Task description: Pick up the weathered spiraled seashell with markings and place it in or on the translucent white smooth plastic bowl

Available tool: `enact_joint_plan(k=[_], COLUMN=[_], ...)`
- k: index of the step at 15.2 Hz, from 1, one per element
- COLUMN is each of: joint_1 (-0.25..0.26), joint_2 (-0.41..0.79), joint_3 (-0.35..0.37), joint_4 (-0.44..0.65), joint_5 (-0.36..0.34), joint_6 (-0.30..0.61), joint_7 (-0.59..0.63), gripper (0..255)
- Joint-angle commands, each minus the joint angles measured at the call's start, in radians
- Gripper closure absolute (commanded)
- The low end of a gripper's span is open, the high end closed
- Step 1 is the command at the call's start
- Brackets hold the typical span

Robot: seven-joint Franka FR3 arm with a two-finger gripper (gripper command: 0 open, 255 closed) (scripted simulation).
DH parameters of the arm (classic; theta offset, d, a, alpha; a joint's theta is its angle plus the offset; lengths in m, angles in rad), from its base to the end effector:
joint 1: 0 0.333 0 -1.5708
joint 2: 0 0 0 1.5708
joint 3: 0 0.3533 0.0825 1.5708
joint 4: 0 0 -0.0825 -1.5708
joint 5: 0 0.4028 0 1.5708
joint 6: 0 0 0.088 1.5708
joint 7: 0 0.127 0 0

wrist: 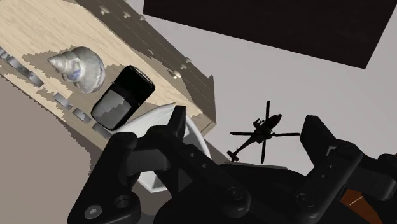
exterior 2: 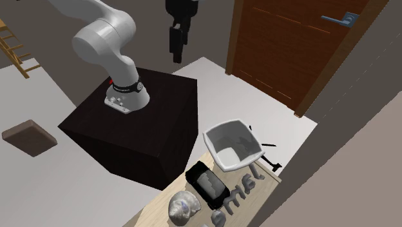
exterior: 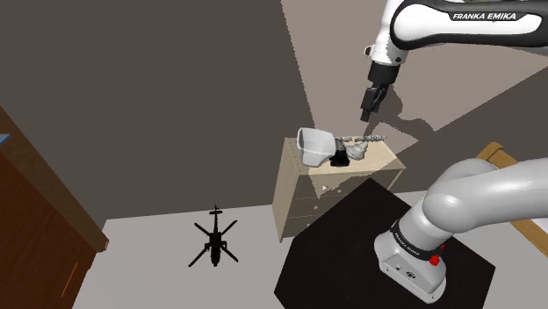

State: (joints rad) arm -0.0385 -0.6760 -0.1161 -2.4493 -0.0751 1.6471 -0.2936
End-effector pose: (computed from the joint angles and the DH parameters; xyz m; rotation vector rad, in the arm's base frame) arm 0.3208 -0.0646 0.5211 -3.0977 -0.2790 0.1970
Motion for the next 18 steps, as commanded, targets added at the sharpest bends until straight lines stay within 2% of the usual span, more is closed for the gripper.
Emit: enact_joint_plan(k=[1,10,18], joint_1=[-0.007,-0.026,-0.041], joint_2=[0.046,0.32,0.638], joint_3=[-0.038,-0.187,-0.281], joint_4=[-0.006,0.015,0.126], joint_5=[-0.027,-0.1,-0.081], joint_6=[0.041,0.245,0.408], joint_7=[-0.059,-0.3,-0.524], gripper=[0,0,0])
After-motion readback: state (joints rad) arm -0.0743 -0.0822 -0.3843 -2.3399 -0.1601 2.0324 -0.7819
